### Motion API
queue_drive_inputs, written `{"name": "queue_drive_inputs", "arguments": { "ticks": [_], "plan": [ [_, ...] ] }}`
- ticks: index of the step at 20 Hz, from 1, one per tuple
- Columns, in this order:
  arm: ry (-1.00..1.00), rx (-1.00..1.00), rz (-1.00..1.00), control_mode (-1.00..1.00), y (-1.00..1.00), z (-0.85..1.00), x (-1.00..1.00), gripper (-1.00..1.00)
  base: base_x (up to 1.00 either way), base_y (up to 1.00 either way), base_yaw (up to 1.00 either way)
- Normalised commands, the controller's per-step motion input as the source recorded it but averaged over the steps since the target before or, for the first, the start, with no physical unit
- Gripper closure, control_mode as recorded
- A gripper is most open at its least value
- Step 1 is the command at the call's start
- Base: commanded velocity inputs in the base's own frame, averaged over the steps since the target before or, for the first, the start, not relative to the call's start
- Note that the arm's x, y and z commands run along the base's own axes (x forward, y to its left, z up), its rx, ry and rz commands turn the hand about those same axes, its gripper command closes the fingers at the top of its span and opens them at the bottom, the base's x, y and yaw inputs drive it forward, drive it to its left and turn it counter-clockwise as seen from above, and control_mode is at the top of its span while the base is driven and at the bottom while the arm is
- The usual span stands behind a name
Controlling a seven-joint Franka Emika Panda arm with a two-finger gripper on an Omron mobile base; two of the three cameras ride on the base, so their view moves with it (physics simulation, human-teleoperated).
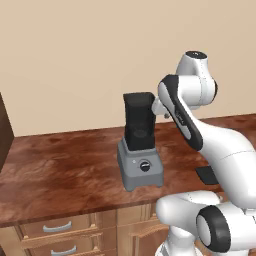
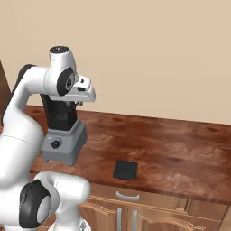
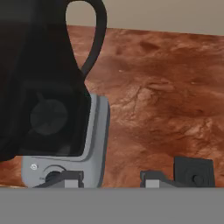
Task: Close the lid blender by securely placing the lid on top.
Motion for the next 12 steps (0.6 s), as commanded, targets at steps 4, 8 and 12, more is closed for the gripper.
{"name": "queue_drive_inputs", "arguments": {
  "ticks": [4,8,12],
  "plan": [
    [-0.04,0.01,-0.02,-1.0,-0.07,0.0,-0.37,-1.0,0.0,0.0,0.0],
    [-0.04,0.21,-0.18,-1.0,-0.9,-0.21,-0.57,-1.0,0.0,0.0,0.0],
    [0.01,0.25,-0.24,-1.0,-1.0,-0.14,-0.39,-1.0,0.0,0.0,0.0]
  ]
}}
